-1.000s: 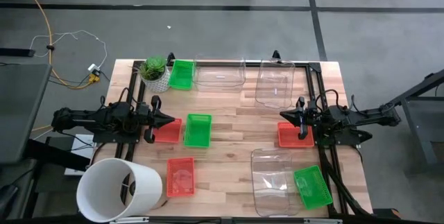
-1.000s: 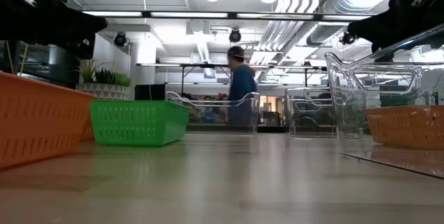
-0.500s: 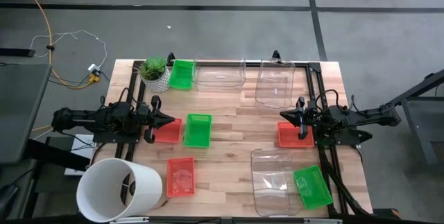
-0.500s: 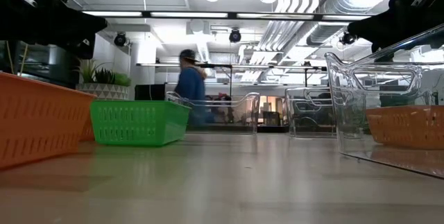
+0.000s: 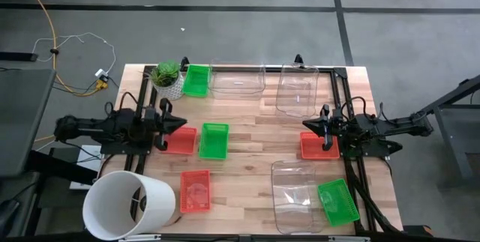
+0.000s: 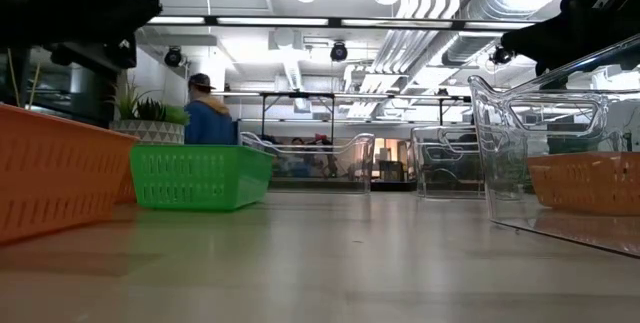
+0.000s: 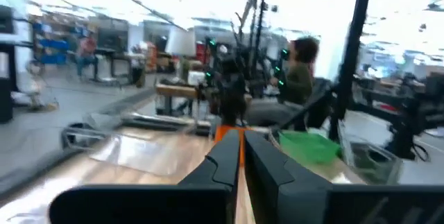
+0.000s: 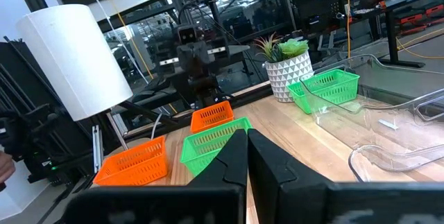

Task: Stack baskets by color
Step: Stack the bottom orange bin on top of the top left orange bin

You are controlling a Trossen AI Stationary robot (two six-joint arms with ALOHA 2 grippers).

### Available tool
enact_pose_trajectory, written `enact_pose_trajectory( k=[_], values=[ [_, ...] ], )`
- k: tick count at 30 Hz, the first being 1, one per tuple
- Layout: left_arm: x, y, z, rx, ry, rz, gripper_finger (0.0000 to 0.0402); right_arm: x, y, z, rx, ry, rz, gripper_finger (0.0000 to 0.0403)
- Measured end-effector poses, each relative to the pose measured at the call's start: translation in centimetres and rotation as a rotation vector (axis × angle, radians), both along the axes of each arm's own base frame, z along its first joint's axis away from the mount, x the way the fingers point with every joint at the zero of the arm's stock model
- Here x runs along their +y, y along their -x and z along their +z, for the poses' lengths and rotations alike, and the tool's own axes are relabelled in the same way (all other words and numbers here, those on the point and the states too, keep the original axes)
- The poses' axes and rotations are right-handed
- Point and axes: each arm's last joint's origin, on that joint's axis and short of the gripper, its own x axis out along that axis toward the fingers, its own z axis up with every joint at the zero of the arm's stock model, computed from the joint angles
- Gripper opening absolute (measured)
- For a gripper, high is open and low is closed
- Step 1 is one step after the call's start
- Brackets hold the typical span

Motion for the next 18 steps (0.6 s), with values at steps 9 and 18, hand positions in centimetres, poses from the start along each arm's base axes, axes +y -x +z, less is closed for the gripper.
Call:
enact_pose_trajectory(
  k=[9, 18],
  values=[
    [0.5, -2.0, 3.2, 0.121, -0.028, 0.119, 0.0129, 0.0, 0.0, 0.0, 0.000, 0.000, 0.000, 0.0000],
    [0.4, -6.9, 9.7, 0.450, -0.014, -0.048, 0.0212, 0.0, 0.0, 0.0, -0.001, 0.000, 0.000, 0.0000]
  ],
)
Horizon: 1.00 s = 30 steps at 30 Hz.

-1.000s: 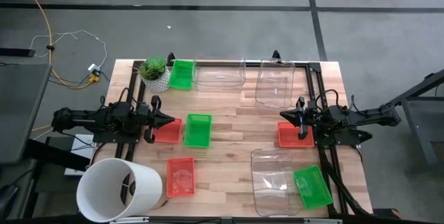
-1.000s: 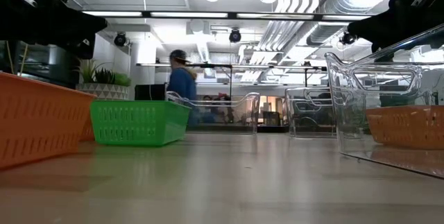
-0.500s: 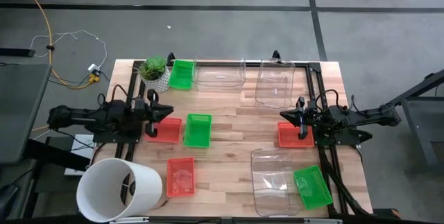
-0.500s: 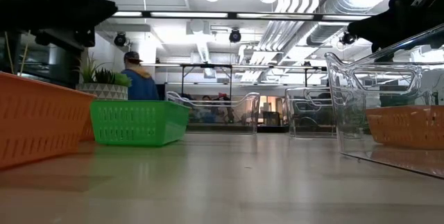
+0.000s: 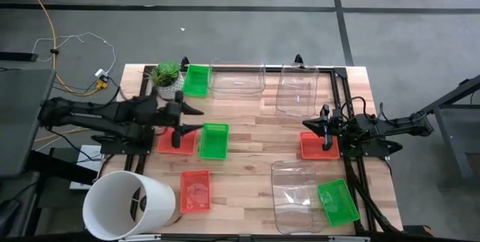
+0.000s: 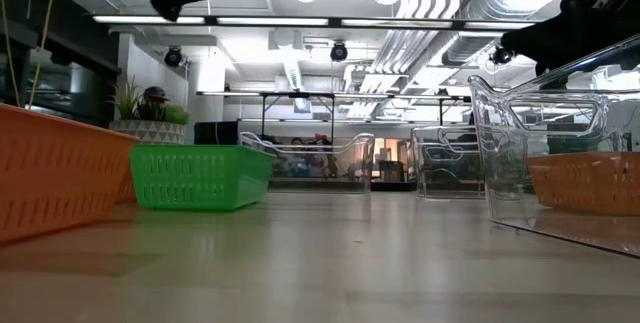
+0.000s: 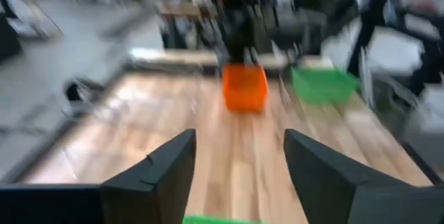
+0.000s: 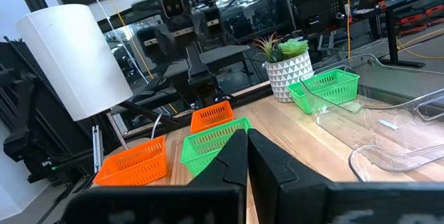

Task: Stack baskets by color
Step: Stack the bottom orange bin on top of the top left orange bin

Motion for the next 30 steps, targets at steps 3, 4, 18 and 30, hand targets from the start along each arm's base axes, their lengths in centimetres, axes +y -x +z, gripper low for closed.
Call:
enact_pose_trajectory(
  k=[3, 4, 18, 30],
  values=[
    [-0.4, -1.4, 1.7, 0.146, 0.051, -0.066, 0.0220, 0.0, 0.0, 0.0, 0.000, 0.000, 0.000, 0.0000],
    [-0.7, -1.8, 2.0, 0.196, 0.076, -0.092, 0.0220, 0.0, 0.0, 0.0, 0.000, 0.000, 0.000, 0.0000],
    [-8.1, -5.9, -1.7, 0.644, 0.084, -0.375, 0.0219, 0.0, 0.0, 0.0, 0.000, 0.000, -0.001, 0.0000],
    [-11.0, -8.0, -7.1, 0.890, 0.100, -0.272, 0.0218, 0.0, 0.0, 0.0, 0.001, 0.000, 0.000, 0.0000]
  ],
)
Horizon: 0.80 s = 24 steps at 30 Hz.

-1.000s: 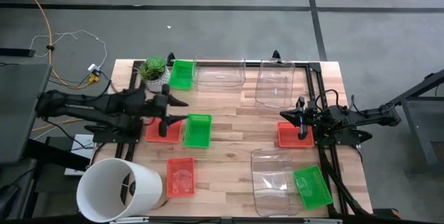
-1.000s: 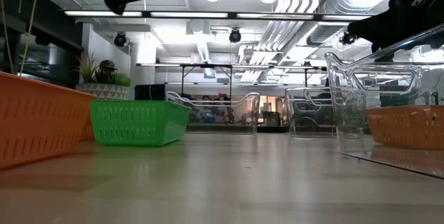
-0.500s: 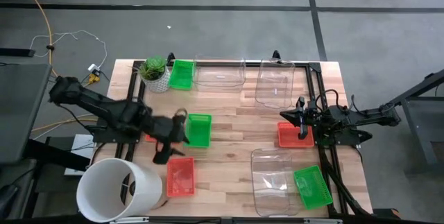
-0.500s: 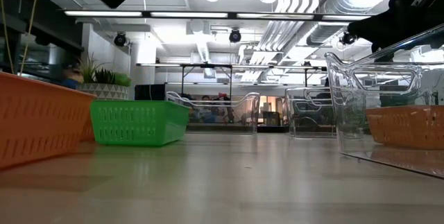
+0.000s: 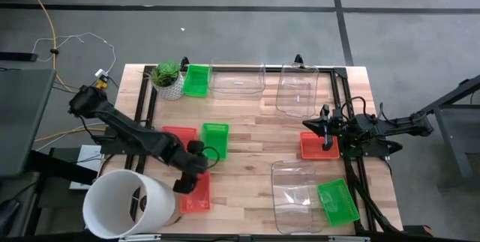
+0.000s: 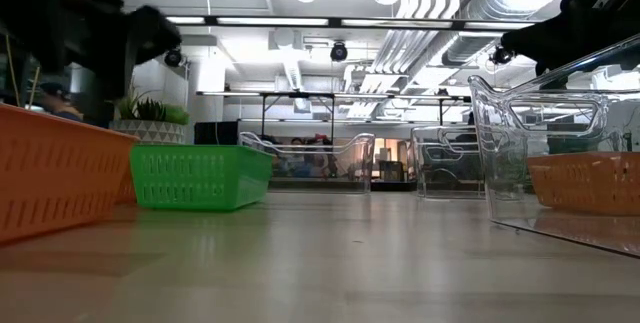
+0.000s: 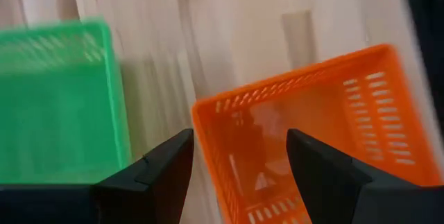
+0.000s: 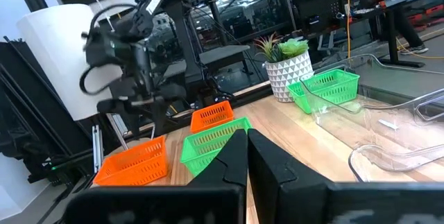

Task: Stack baskets by color
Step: Stack the bottom orange bin on top of the top left orange bin

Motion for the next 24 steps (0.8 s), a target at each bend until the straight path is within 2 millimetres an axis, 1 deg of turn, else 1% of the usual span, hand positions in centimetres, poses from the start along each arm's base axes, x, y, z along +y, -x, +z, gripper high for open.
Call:
enact_pose_trajectory(
  k=[5, 9, 13, 17, 19, 21, 24],
  values=[
    [-0.1, -0.1, -2.0, 0.127, -0.053, 0.055, 0.0218, 0.0, 0.0, 0.0, 0.001, 0.000, 0.000, 0.0000],
    [0.0, -0.2, -3.1, 0.174, -0.108, 0.075, 0.0218, 0.0, 0.0, -0.1, 0.012, 0.002, 0.000, 0.0000],
    [-0.2, -0.4, -3.8, 0.204, -0.113, 0.071, 0.0218, 0.0, 0.0, -0.2, 0.023, 0.004, 0.000, 0.0000],
    [-0.2, -0.4, -3.9, 0.207, -0.113, 0.073, 0.0216, 0.0, 0.0, -0.2, 0.024, 0.004, 0.000, 0.0000],
    [-0.2, -0.4, -3.9, 0.206, -0.111, 0.079, 0.0207, 0.0, 0.0, -0.2, 0.024, 0.004, 0.000, 0.0000],
    [-0.2, -0.4, -3.9, 0.217, -0.098, 0.082, 0.0188, 0.0, 0.0, -0.2, 0.023, 0.004, 0.000, 0.0000],
    [-0.3, -0.3, -3.9, 0.234, -0.061, 0.071, 0.0141, 0.0, 0.0, -0.2, 0.024, 0.004, 0.000, 0.0000]
  ],
)
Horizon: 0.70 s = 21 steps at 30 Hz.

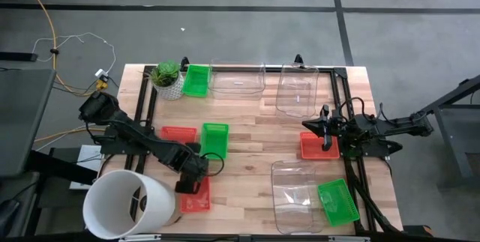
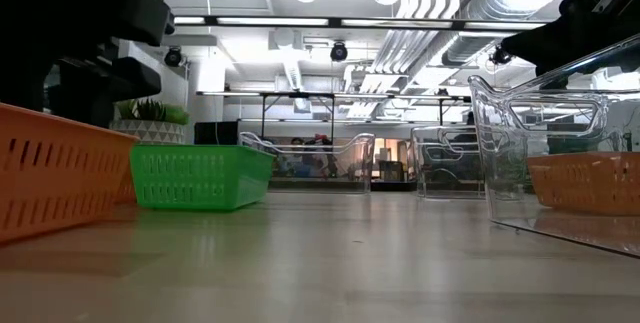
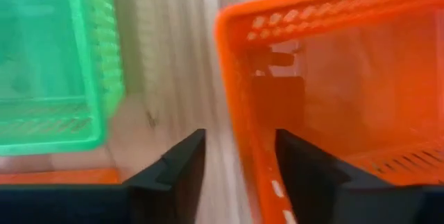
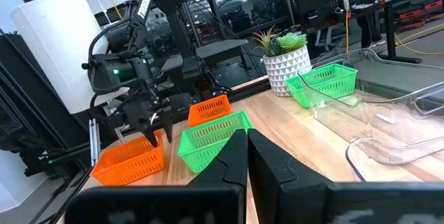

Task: Stack baskets by color
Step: Stack the bottom orange bin on top of the top left orange bin

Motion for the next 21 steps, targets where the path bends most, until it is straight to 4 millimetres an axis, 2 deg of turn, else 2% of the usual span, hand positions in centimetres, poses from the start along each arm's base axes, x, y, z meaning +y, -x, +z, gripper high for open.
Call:
enact_pose_trajectory(
  k=[5, 7, 10, 13, 21],
  values=[
    [0.1, 0.0, 0.0, 0.001, 0.003, 0.003, 0.0033, 0.0, 0.0, 0.0, 0.000, 0.000, 0.000, 0.0000],
    [0.2, -0.1, 0.0, 0.000, 0.009, 0.027, 0.0010, 0.0, 0.0, 0.0, 0.000, 0.000, 0.000, 0.0000],
    [0.5, -0.2, 0.3, 0.015, 0.019, 0.044, 0.0014, 0.0, 0.0, 0.0, 0.000, 0.000, 0.000, 0.0000],
    [0.5, -0.6, 1.3, 0.024, 0.014, 0.026, 0.0004, 0.0, 0.0, 0.0, 0.000, 0.000, 0.000, 0.0000],
    [0.6, -1.3, 6.2, 0.035, -0.085, -0.043, 0.0001, 0.0, 0.0, 0.0, 0.000, 0.000, 0.000, 0.0000]
  ],
)
